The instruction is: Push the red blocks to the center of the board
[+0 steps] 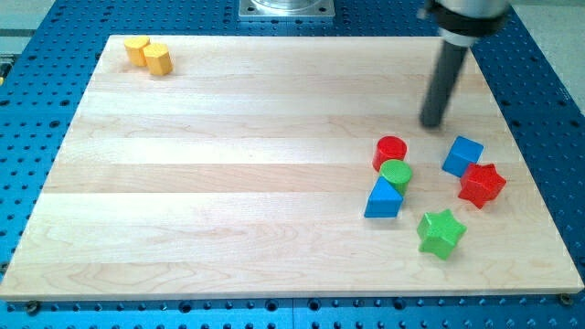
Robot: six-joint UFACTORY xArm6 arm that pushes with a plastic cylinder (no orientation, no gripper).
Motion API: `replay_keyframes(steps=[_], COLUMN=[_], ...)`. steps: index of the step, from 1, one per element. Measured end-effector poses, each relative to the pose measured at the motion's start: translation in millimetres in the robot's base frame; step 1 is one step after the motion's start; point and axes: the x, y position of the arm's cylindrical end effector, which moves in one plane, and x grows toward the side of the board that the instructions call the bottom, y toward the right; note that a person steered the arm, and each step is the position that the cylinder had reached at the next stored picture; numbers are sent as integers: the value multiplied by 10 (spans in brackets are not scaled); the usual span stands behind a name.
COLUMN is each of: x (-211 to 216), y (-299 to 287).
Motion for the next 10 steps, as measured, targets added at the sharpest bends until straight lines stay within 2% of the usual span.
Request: replay_keyframes(steps=[1, 2, 3, 4, 6, 7, 10], x=[585, 1063, 1240, 1126, 902, 755, 274], y=[442, 534, 19, -282, -13, -583, -1700])
